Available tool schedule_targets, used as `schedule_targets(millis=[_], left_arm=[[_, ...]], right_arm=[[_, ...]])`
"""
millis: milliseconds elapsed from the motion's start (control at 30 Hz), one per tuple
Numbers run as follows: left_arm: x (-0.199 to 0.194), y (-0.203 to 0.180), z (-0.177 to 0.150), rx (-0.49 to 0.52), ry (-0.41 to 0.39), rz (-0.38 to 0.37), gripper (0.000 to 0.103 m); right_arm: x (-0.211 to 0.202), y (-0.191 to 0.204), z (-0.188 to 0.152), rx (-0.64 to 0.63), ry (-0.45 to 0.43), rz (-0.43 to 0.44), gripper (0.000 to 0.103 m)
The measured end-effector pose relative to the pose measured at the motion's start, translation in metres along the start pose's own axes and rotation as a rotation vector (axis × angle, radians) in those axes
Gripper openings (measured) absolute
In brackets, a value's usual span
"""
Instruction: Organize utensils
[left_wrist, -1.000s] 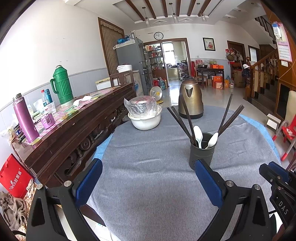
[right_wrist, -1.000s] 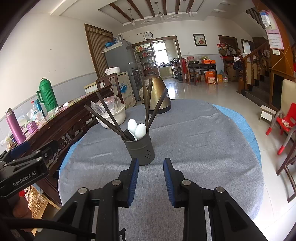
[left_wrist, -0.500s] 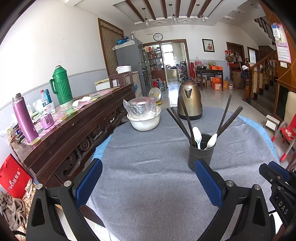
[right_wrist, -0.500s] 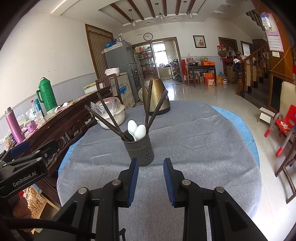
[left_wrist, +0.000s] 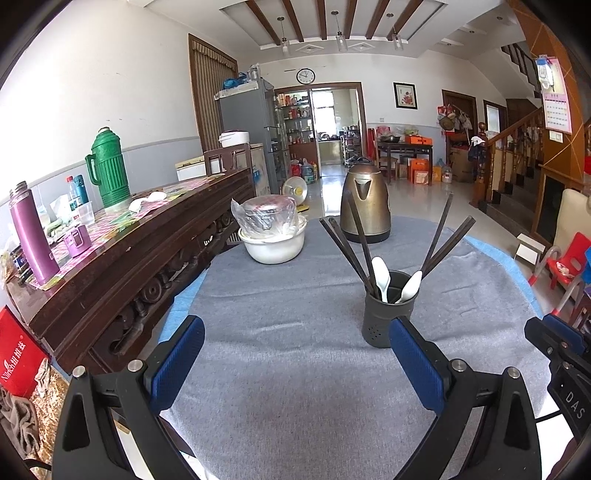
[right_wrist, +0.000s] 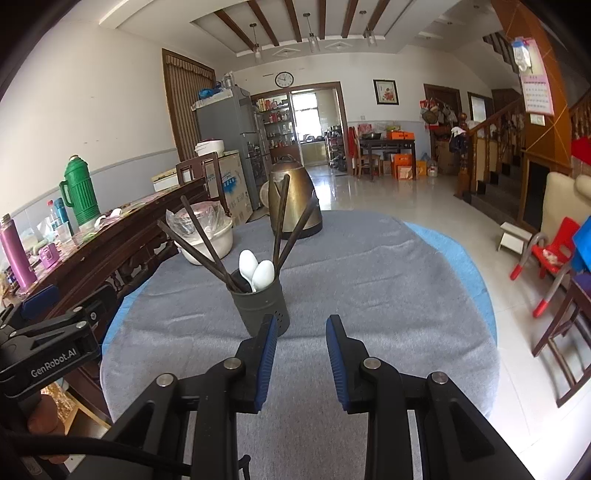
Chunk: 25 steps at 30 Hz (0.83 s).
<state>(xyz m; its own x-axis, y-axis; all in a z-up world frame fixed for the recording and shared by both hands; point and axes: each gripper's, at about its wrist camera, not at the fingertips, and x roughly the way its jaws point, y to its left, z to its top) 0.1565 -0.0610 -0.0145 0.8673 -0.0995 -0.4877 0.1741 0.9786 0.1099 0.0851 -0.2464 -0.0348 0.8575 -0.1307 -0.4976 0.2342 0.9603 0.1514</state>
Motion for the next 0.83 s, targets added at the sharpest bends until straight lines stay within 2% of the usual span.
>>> schedule_targets(millis=[400, 833], left_arm=[[0.008, 0.020, 0.010, -0.031, -0.002, -0.015, 0.100], [0.037, 0.035, 0.010, -0.025, 0.057, 0.023, 0.100]], right_arm=[[0.005, 0.021, 0.018, -0.041, -0.001, -0.028, 0.031], [0.054, 0.052, 0.023, -0.071, 0.063, 0.044, 0.031]])
